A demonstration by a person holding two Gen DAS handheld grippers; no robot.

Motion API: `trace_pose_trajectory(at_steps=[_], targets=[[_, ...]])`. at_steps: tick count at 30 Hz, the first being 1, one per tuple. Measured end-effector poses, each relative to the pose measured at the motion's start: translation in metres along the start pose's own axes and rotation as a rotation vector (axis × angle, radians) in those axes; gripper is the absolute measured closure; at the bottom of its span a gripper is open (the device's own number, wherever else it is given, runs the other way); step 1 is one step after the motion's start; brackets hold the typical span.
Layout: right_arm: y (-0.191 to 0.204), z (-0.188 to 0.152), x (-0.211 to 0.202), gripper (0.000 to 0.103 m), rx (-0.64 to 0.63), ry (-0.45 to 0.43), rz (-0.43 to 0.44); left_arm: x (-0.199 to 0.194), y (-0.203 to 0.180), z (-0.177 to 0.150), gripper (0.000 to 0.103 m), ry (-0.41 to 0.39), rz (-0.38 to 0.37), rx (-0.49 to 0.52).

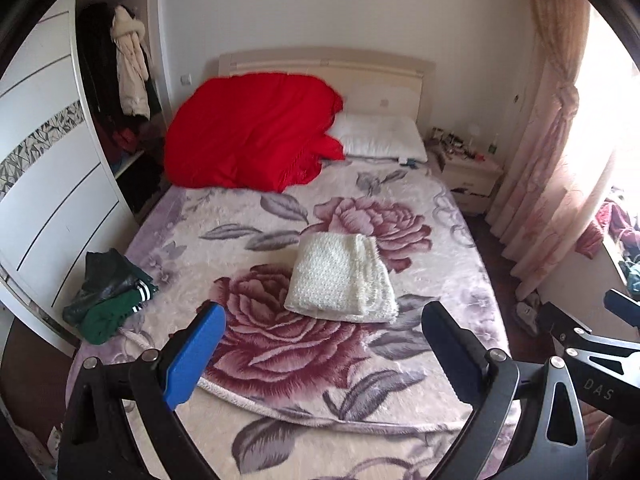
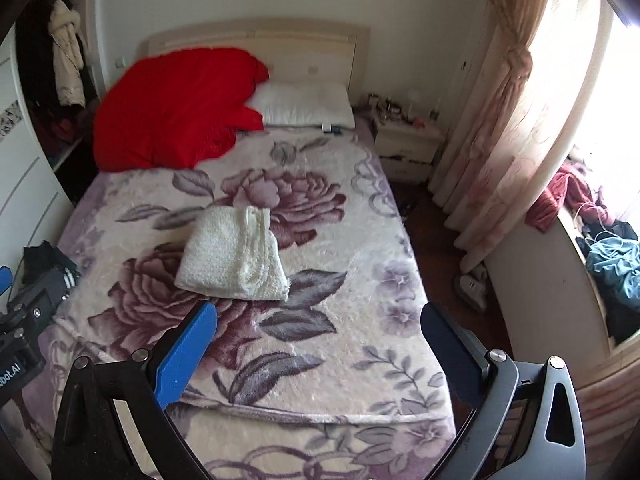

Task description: Fold large clothes

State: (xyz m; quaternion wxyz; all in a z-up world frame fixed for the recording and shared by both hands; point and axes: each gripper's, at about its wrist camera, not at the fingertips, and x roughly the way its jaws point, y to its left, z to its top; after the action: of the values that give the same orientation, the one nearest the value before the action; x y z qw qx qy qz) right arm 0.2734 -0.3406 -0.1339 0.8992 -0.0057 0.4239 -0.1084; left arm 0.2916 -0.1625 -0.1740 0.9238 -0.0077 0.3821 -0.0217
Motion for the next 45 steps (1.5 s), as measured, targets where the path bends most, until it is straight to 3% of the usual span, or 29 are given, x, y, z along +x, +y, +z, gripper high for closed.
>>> trace_pose_trajectory(at_steps=[11,19,32,45], targets=[[-0.023,-0.03,-0.131,0.0,0.019,-0.128,0.029,-0.086,-0.003,-0.021,0.003,-0.088,0.027,0.004],[-0.023,-0.04,-0.18,0.0,0.006,-0.198,0.028,-0.107,0.0,-0.026,0.003,-0.124,0.033,-0.004],[-0.023,-0.045,-0.205,0.0,-0.001,-0.251,0.06,-0.132,0.001,-0.031,0.0,-0.182,0.056,-0.018],[-0.026,-0.044,-0.214,0.0,-0.01,-0.266,0.078,-0.138,0.0,-0.037,0.0,-0.182,0.059,-0.014]])
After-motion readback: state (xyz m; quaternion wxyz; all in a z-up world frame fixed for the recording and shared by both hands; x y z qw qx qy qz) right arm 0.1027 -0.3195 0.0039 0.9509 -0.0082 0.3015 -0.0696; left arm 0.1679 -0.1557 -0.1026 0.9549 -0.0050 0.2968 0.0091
